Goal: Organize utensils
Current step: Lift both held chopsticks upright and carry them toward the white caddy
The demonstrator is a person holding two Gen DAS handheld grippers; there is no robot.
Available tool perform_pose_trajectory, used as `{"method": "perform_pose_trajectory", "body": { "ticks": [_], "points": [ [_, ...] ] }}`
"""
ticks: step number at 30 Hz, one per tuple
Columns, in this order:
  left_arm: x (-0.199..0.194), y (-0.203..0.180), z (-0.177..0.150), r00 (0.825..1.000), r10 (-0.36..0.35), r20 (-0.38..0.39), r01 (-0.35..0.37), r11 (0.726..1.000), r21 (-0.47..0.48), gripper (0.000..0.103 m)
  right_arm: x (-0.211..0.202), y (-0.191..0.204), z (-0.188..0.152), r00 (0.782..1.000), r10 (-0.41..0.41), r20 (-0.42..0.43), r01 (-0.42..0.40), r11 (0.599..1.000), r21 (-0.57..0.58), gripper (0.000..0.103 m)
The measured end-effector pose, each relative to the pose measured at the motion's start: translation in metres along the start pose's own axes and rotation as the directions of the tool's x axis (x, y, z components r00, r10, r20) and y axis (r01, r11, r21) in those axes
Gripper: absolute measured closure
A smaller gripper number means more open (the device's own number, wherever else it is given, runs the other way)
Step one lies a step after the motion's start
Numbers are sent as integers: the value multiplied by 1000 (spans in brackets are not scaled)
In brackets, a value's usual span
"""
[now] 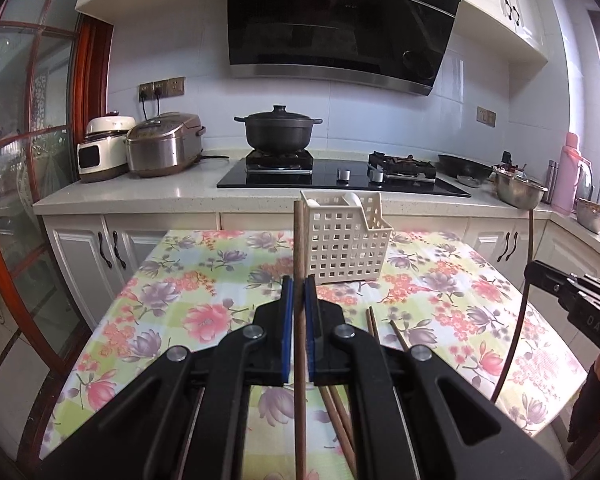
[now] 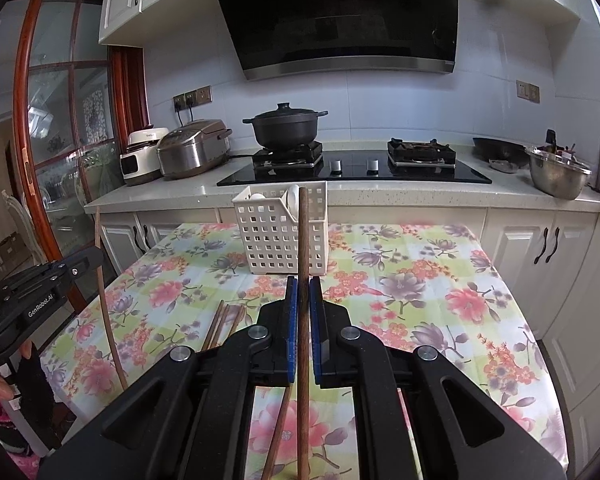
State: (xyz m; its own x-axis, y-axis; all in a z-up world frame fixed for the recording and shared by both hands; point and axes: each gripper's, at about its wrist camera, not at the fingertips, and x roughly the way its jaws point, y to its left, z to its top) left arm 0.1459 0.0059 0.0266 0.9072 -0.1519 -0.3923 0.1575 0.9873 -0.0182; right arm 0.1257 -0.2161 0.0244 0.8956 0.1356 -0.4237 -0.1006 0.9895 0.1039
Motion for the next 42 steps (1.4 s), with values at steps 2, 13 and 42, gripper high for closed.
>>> {"method": "perform_pose_trajectory", "body": {
  "ticks": [2,13,42],
  "points": [
    [-1,-1,0,1000,1,2,-1,1000,2,97,-2,0,1,1000,1,5,-1,1000,-2,96],
    [4,-5,11,1000,16,27,-17,1000,13,97,7,8,13,999,-1,47,3,999,-45,96],
    [118,-25,228,988,18,150,-9,998,-60,97,142,5,189,984,-56,172,63,997,-35,96]
  ]
}}
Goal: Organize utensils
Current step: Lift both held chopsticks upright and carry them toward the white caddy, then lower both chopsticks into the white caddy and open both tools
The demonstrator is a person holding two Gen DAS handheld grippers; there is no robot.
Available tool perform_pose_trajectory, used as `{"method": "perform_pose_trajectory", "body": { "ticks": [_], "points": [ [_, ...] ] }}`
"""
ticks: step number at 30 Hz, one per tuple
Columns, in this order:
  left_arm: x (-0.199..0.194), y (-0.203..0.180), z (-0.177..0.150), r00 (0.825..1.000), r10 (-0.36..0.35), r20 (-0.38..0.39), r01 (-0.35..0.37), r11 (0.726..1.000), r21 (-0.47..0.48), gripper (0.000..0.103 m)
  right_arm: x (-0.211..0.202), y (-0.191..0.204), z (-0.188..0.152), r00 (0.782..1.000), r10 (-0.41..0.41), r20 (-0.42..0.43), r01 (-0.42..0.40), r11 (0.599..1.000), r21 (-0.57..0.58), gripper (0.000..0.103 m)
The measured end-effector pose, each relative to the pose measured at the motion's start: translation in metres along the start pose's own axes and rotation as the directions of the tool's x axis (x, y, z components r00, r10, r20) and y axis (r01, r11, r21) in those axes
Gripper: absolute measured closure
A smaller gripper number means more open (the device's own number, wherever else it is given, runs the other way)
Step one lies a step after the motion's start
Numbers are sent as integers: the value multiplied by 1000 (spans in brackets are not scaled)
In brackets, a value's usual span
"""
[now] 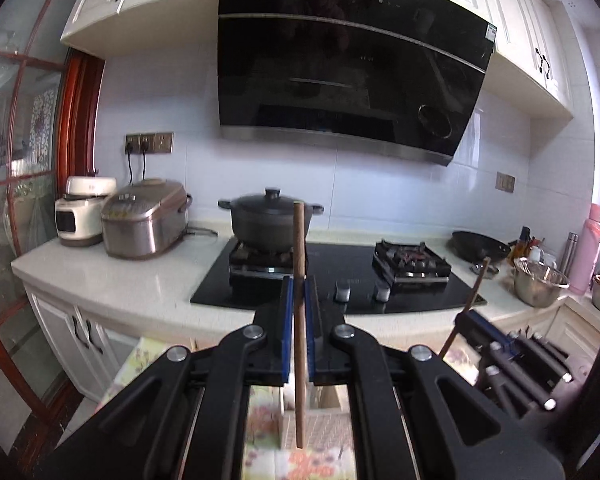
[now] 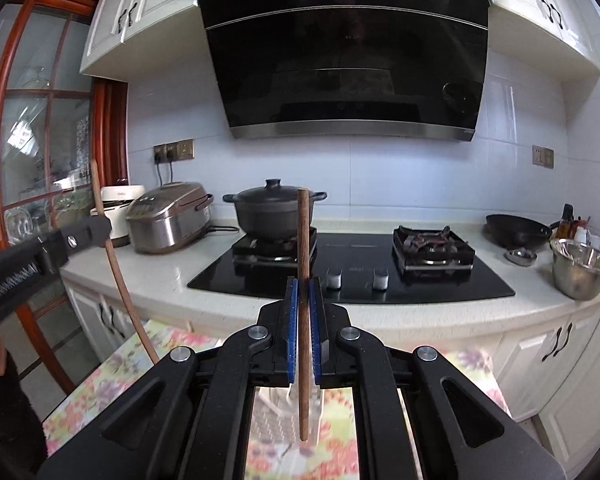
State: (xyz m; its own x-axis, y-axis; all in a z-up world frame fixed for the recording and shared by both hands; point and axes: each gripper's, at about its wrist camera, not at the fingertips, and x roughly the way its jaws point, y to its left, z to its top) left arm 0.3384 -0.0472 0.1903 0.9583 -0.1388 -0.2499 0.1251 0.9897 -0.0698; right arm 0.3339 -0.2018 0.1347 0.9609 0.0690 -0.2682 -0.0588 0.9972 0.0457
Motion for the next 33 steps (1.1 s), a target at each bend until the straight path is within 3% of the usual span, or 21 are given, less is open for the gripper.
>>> {"method": "perform_pose_trajectory", "body": {
  "ticks": [9,14,18,24,25,26,27,28,30,33],
  "points": [
    [53,-10,23,999,36,-22,-37,999,-27,97,48,-2,5,999,-17,-39,18,1000,8,96],
    [94,4,0,992,26,-121,-35,997,-74,97,71,-2,-10,994,-12,-110,12,1000,-3,96],
    [116,7,-26,981,21,-193,-33,998,-60,97,86,-2,-26,986,-14,-168,11,1000,-17,96],
    [131,18,-56,969,45,-245,-58,997,-45,94,98,-11,-42,976,-7,-219,13,1000,25,89],
    [131,19,-57,968,53,-244,-64,997,-40,87,97,-13,-43,975,-7,-221,14,999,30,79],
    [130,21,-58,969,64,-240,-74,997,-34,74,96,-16,-43,976,-6,-218,14,999,36,62],
    [128,23,-59,969,72,-235,-82,996,-33,66,94,-18,-44,977,1,-212,9,999,46,55],
    [125,28,-59,971,88,-220,-98,995,-35,51,89,-22,-44,979,8,-202,3,998,59,52],
    [118,34,-58,974,108,-197,-119,992,-41,45,83,-27,-46,980,7,-200,6,998,65,52],
    [104,45,-65,975,136,-178,-145,989,-38,21,64,-33,-56,980,23,-196,-8,997,77,52]
  ]
}}
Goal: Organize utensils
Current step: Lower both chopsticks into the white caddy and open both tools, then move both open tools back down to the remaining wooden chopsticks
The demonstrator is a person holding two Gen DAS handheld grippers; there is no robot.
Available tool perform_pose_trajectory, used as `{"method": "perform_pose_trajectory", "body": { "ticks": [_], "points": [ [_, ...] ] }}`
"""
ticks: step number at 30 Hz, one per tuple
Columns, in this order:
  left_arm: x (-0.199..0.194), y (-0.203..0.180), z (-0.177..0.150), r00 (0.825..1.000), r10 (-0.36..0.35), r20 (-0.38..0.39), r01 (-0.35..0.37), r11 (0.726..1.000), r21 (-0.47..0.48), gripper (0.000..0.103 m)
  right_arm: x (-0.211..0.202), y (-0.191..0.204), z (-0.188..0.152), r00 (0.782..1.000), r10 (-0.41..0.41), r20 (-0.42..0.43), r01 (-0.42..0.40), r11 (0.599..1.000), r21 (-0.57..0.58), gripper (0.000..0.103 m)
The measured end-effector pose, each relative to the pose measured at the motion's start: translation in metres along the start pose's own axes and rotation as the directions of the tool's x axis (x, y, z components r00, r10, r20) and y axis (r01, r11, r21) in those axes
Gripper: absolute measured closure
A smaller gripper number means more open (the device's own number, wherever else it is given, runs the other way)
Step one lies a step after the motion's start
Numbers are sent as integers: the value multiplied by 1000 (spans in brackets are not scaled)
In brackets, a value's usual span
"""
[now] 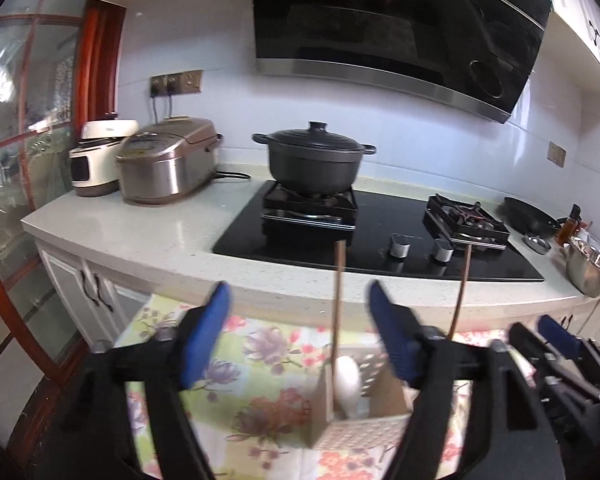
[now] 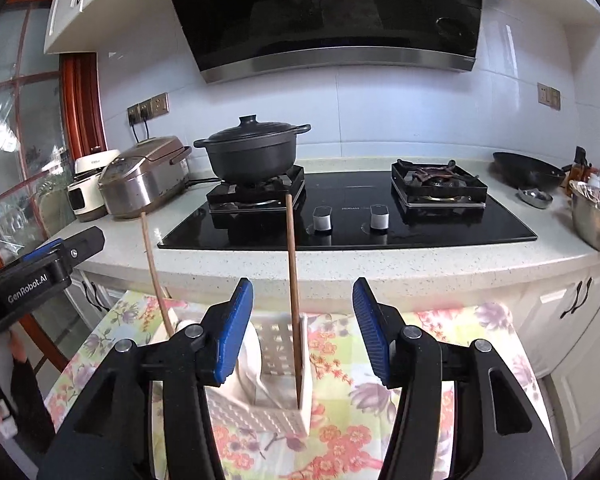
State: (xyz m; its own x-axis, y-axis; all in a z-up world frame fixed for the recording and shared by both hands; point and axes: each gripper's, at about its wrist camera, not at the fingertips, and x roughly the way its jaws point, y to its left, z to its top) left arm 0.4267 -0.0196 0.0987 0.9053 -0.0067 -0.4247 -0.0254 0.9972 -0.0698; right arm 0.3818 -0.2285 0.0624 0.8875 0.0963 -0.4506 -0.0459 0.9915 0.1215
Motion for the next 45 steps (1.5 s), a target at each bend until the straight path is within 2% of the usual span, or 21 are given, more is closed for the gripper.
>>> {"method": "perform_pose_trajectory", "body": {
  "ticks": [1,3,10,15,19,24,26,29,31,34,37,40,43,45],
  "points": [
    [-6,6,-7,1000,20,13,-20,1000,-1,12,-4,-1,-3,1000,5,-2,-5,1000,2,52],
    [-18,15,-21,998,50,40,-50,999,4,5,-18,-3,-21,1000,10,-5,-10,1000,3,52],
    [-49,42,-88,997,80,20,-81,996,46,5,-61,-1,-84,1000,19,-5,-19,1000,8,52],
    [-81,52,-135,997,72,3,-72,995,62,5,-89,2,-121,1000,23,11,-23,1000,13,52],
    [-108,50,-169,998,57,-8,-56,994,96,5,-100,13,-152,1000,8,-19,-8,1000,-30,52],
    [-119,47,-203,997,34,-73,-25,992,121,5,-92,21,-185,993,3,-120,-10,998,-60,53],
    [-116,47,-217,993,33,-112,-19,992,122,5,-82,22,-194,986,-5,-169,-6,998,-65,56],
    [-109,48,-226,989,47,-142,-31,993,113,6,-69,25,-203,971,-7,-237,-9,998,-67,64],
    [-106,48,-234,986,48,-158,-31,993,111,13,-59,26,-207,960,-12,-279,-7,998,-64,66],
    [-101,45,-239,983,53,-177,-30,991,132,14,-47,29,-210,945,-13,-328,-10,998,-68,67],
    [-97,40,-243,980,55,-191,-26,989,149,15,-37,33,-215,929,-20,-369,-11,997,-81,70],
    [-93,38,-246,974,48,-220,-13,988,156,22,-29,36,-217,918,-36,-396,-2,995,-95,75],
    [-88,38,-250,966,44,-253,-5,988,153,24,-22,39,-219,907,-50,-418,6,994,-107,78],
    [-84,40,-251,961,34,-275,4,990,139,28,-21,40,-219,908,-62,-415,12,992,-122,78]
  ]
}}
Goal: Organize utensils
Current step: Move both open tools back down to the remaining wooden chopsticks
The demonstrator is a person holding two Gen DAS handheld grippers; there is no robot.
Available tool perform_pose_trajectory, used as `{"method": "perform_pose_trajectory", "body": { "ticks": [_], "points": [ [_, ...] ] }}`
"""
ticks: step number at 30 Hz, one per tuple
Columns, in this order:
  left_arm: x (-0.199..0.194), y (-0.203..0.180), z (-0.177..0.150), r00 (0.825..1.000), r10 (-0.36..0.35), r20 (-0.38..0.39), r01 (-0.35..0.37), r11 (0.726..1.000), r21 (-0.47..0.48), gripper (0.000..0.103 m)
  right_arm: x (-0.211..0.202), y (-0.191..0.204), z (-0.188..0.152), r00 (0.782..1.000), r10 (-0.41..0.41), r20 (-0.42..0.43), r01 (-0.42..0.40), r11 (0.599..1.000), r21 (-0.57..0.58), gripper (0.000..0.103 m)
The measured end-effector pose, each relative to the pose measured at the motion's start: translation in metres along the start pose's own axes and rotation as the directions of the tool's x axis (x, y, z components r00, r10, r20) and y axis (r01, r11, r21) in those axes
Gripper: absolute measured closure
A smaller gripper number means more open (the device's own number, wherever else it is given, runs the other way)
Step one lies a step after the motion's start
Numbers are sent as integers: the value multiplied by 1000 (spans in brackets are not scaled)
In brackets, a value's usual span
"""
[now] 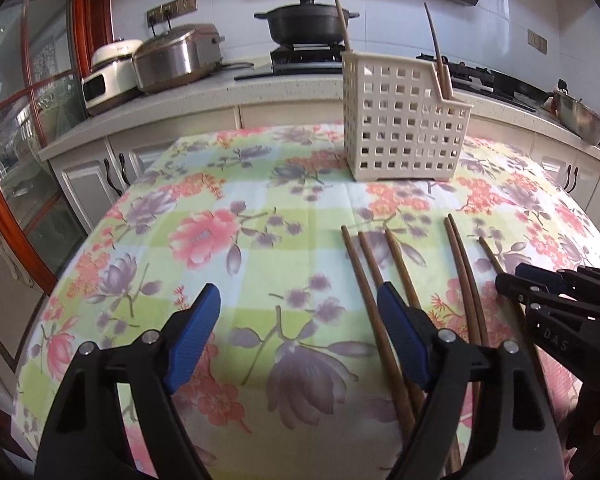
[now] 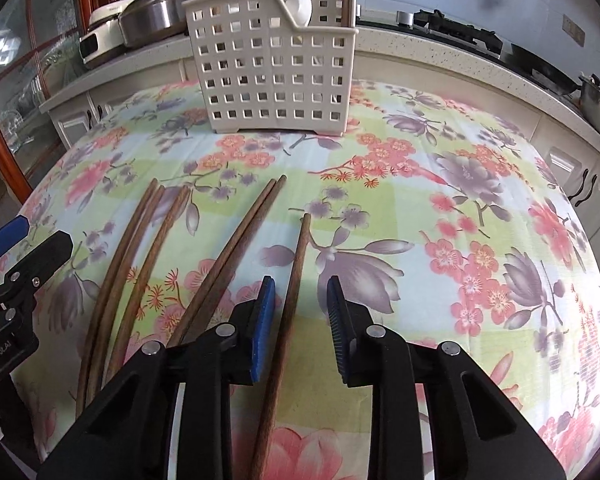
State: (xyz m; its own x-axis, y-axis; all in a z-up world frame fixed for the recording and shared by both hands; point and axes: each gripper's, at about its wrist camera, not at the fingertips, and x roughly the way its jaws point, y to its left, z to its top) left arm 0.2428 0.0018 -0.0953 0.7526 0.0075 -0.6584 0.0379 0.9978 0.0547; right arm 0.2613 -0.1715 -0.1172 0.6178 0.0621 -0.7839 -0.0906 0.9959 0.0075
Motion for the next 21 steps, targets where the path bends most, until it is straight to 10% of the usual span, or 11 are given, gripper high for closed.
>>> {"method": "perform_pose_trajectory", "body": {
  "ticks": [7,21],
  "points": [
    [12,3,1,998,-25,-59,24,999,-22,31,-2,6,-3,1000,-15,6,15,999,-30,95],
    [50,-9,15,983,-81,-164,70,995,-69,49,-7,-11,-9,999,37,8,-38,999,35,96]
  ]
}}
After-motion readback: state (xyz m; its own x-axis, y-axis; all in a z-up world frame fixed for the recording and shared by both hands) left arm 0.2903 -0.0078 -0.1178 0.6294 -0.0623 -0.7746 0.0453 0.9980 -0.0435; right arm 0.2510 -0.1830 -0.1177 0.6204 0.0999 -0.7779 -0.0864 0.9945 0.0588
